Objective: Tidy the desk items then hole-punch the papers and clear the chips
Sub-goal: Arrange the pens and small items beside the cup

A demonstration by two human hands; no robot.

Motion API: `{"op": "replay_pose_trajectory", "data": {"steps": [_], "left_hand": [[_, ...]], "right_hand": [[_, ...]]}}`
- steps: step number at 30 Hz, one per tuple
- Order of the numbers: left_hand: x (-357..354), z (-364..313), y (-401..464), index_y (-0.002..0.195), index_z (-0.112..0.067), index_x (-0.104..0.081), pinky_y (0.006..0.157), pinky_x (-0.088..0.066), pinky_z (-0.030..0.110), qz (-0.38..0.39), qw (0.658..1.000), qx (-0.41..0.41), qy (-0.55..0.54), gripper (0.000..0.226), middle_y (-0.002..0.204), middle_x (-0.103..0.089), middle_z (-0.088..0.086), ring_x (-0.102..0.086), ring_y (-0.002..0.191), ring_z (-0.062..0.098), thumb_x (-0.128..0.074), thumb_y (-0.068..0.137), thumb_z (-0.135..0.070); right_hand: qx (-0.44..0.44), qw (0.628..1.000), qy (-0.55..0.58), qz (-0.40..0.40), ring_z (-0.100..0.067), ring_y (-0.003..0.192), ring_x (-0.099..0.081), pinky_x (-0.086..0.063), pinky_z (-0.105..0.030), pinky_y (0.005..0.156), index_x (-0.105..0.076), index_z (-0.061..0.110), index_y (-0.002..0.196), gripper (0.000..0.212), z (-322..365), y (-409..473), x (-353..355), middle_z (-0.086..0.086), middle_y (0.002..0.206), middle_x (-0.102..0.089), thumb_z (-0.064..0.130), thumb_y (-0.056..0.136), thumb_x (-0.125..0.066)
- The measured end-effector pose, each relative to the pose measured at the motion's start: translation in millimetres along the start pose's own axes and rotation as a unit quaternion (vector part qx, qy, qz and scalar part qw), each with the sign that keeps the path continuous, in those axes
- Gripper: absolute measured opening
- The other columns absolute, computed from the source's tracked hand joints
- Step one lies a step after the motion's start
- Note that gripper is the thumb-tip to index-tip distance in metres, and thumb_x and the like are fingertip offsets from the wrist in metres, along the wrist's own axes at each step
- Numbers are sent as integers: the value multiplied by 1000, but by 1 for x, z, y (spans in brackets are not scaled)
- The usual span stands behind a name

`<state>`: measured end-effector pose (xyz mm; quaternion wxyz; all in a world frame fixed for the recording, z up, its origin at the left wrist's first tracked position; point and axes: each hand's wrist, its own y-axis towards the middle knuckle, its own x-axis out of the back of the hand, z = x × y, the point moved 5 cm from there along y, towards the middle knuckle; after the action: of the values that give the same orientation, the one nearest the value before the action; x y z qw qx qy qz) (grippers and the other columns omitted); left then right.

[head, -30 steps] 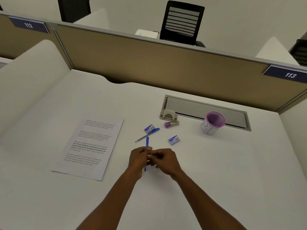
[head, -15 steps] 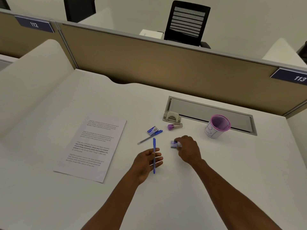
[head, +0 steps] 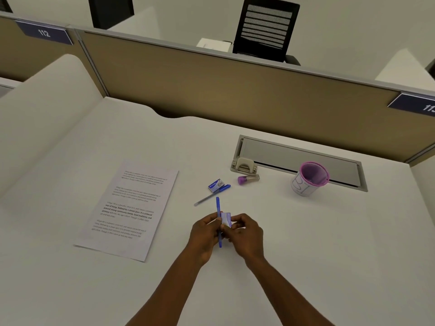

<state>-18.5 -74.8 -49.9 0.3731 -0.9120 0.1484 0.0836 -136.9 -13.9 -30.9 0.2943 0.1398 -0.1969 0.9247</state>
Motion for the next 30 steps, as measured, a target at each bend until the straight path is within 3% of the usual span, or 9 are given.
{"op": "replay_pose_trajectory", "data": {"steps": [5, 9, 11, 13, 15, 18, 24, 27, 30], "left_hand": [[14, 0, 4, 114, -8, -65, 70, -62, 31, -26, 999, 3, -23, 19, 107, -71, 14, -71, 92, 28, -57, 97, -11], [17, -2, 9, 122, 2, -58, 76, -62, 38, -6, 995, 22, -95, 24, 112, -68, 21, -70, 96, 34, -50, 100, -4], [16, -4, 11, 125, 3, -55, 71, -63, 38, -1, 994, 33, -107, 27, 122, -63, 25, -70, 97, 35, -49, 101, -5], [12, -7, 10, 121, 2, -55, 71, -63, 38, 12, 993, 38, -113, 23, 127, -59, 26, -69, 95, 34, -48, 101, -6], [7, -9, 10, 119, -1, -54, 76, -60, 40, 27, 992, 42, -118, 20, 130, -56, 27, -68, 95, 34, -47, 101, -7], [3, -9, 13, 122, 0, -52, 91, -54, 47, 43, 991, 47, -120, 22, 136, -52, 29, -65, 100, 38, -48, 101, -7], [0, -6, 20, 114, -5, -57, 102, -48, 51, 42, 994, 42, -92, 17, 131, -55, 23, -64, 107, 40, -52, 98, -2], [1, -5, 25, 105, -10, -61, 106, -45, 51, 20, 998, 27, -55, 12, 126, -59, 21, -62, 112, 42, -55, 97, -4], [1, -3, 31, 110, -6, -64, 103, -49, 50, -15, 1000, 3, -19, 16, 122, -64, 23, -64, 112, 41, -60, 95, -7]], "right_hand": [[43, 994, -60, 77, -11, 63, -70, -60, -26, 64, -70, 29, 94, 39, 4, 10, -2, 6, 72, -72, 49, 65, -85], [95, 989, -108, -17, -8, 65, -68, -57, -27, 70, -71, 24, 97, 23, 21, 51, 19, 5, 81, -71, 35, 78, -79], [151, 968, -184, -77, -15, 84, -68, -56, -34, 81, -68, 21, 112, 30, 31, 79, 32, -1, 102, -69, 24, 83, -74], [183, 935, -294, -73, -22, 112, -60, -51, -35, 94, -60, 20, 128, 43, 37, 106, 35, -5, 125, -60, 18, 86, -68], [172, 906, -383, -53, -24, 123, -51, -46, -33, 98, -53, 22, 137, 50, 41, 125, 35, -6, 135, -53, 16, 89, -65], [190, 865, -463, -39, -25, 118, -52, -48, -32, 94, -54, 22, 135, 49, 44, 137, 31, -7, 133, -54, 16, 88, -67], [207, 842, -498, -26, -22, 112, -52, -47, -32, 91, -64, 19, 117, 30, 39, 137, 25, -6, 124, -58, 23, 87, -70], [185, 886, -422, -40, -20, 109, -56, -45, -33, 92, -62, 18, 116, 29, 42, 124, 29, -2, 116, -64, 30, 90, -67], [57, 989, -133, -41, -14, 89, -65, -52, -26, 78, -61, 19, 113, 23, 39, 95, 40, 0, 106, -68, 27, 92, -66]]}}
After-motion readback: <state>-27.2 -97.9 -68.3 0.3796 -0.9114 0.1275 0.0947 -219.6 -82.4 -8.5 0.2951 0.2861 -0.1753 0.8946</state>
